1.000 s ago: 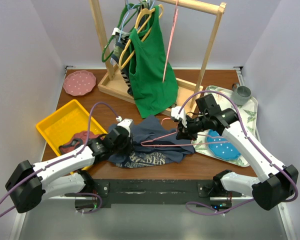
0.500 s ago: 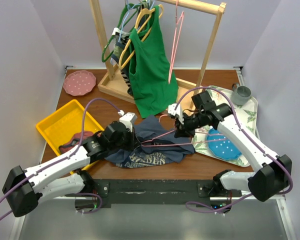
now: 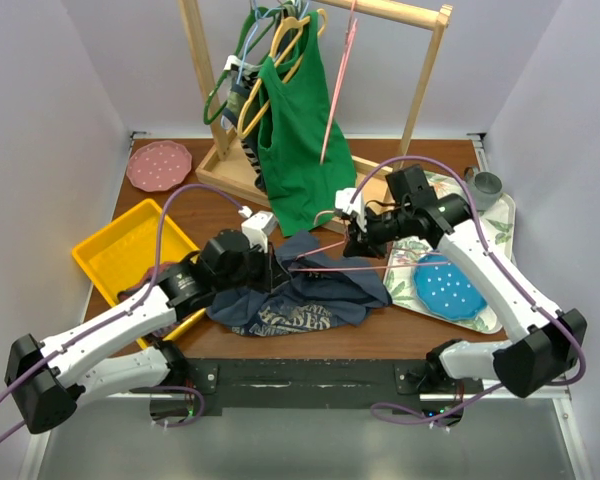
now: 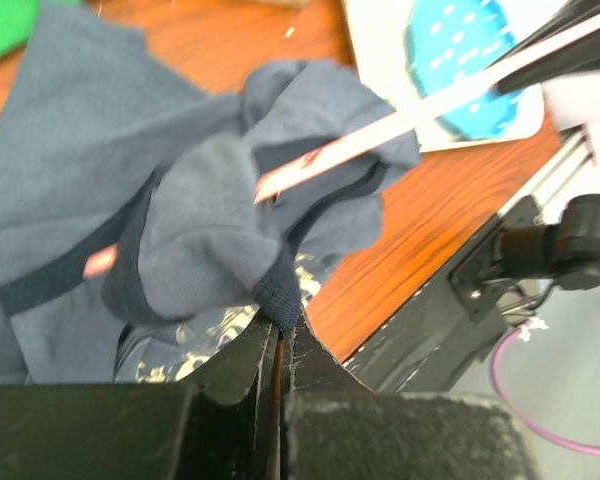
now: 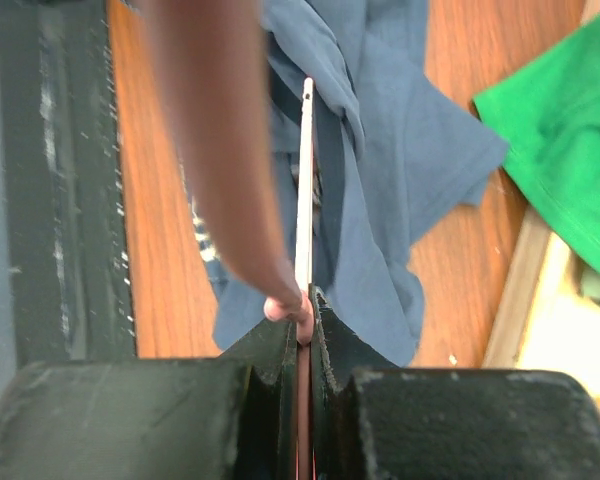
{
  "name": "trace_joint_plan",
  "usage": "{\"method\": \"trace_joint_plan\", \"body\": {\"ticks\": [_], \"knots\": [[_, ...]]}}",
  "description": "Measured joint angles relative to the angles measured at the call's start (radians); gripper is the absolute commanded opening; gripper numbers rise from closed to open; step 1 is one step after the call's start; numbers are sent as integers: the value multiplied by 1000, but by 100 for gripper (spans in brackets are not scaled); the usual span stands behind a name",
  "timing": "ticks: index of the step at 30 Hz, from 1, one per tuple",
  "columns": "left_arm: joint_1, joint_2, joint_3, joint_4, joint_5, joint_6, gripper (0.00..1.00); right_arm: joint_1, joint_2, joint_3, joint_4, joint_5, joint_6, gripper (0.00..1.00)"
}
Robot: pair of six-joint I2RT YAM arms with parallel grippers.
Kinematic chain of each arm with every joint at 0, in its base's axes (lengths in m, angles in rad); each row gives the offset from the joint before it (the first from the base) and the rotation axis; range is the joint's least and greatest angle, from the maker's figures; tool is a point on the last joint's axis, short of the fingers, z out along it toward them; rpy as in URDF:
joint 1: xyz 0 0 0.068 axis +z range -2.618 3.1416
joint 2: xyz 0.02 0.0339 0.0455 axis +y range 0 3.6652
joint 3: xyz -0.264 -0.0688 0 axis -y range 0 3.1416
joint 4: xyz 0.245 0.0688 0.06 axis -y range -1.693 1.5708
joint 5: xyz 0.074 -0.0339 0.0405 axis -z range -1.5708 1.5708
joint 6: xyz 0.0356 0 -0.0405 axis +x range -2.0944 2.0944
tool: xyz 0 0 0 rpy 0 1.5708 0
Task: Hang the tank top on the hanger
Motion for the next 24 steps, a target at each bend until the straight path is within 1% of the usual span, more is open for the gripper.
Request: {"method": "trace_joint_plan", "body": {"ticks": [7,12,13,14,16,17,20,22,24], "knots": [[0,1,92,-1,-10,11,0,3,97,5,1,-149,6,0],[0,29,129,21,39,23,0,11,140,10,21,-203,17,0],[0,38,136,20,51,26,4,13,149,20,21,-210,18,0],[0,46,143,18,58,31,21,13,156,34,19,-213,18,0],[0,56,166,-13,57,54,43,13,182,98,-7,-219,6,0],[0,58,180,-35,51,68,61,13,187,122,-13,-223,-1,0],[0,51,242,-123,6,133,81,13,176,180,-43,-227,-34,0],[0,30,274,-171,-23,188,87,12,151,185,-56,-232,-52,0],[0,-17,299,-208,-56,268,89,12,121,183,-73,-235,-71,0]]}}
